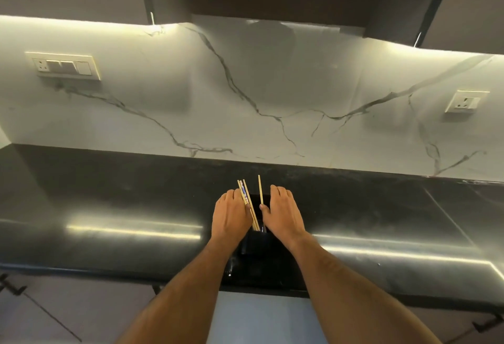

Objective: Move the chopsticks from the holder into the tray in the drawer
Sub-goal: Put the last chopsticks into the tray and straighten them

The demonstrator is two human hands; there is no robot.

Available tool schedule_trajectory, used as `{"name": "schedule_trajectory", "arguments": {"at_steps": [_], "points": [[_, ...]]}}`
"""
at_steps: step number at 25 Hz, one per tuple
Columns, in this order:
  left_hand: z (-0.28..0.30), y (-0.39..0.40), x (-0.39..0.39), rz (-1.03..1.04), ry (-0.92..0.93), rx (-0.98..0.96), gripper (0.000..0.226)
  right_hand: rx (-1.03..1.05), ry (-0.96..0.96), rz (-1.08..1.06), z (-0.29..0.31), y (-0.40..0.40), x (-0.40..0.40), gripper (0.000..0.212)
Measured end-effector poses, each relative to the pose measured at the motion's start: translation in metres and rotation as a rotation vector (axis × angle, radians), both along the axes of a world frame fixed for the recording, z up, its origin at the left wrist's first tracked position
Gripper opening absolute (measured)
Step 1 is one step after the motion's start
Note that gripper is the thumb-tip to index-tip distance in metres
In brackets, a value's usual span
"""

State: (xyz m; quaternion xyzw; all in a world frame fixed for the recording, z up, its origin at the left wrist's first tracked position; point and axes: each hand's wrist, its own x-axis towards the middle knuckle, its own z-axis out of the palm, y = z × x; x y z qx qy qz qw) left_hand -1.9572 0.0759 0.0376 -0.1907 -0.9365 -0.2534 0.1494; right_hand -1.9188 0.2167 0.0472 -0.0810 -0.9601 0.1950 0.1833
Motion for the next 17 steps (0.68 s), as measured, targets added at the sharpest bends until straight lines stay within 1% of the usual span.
{"name": "schedule_trajectory", "arguments": {"at_steps": [3,5,6,7,10,12,13,16,17], "points": [[-0.011,0.012,-0.025,0.118,-0.142,0.141,0.020,-0.154,-0.091,-0.035,-0.009,0.004,-0.027,0.053],[-0.017,0.017,-0.043,0.131,-0.243,0.209,0.019,-0.320,-0.136,-0.093,-0.012,0.003,-0.045,0.063],[-0.019,0.020,-0.052,0.124,-0.285,0.222,0.018,-0.395,-0.143,-0.127,-0.014,0.002,-0.055,0.064],[-0.021,0.022,-0.061,0.120,-0.320,0.230,0.017,-0.441,-0.142,-0.148,-0.016,0.001,-0.063,0.061],[-0.028,0.023,-0.080,0.106,-0.405,0.245,0.014,-0.461,-0.136,-0.154,-0.022,-0.005,-0.081,0.043],[-0.032,0.024,-0.088,0.098,-0.448,0.276,0.007,-0.475,-0.137,-0.143,-0.025,-0.010,-0.090,0.036],[-0.034,0.025,-0.092,0.101,-0.464,0.301,0.008,-0.486,-0.140,-0.144,-0.026,-0.013,-0.094,0.036],[-0.039,0.028,-0.101,0.106,-0.487,0.400,0.017,-0.524,-0.146,-0.154,-0.030,-0.018,-0.105,0.047],[-0.040,0.028,-0.103,0.106,-0.485,0.427,0.017,-0.533,-0.142,-0.159,-0.031,-0.019,-0.108,0.047]]}}
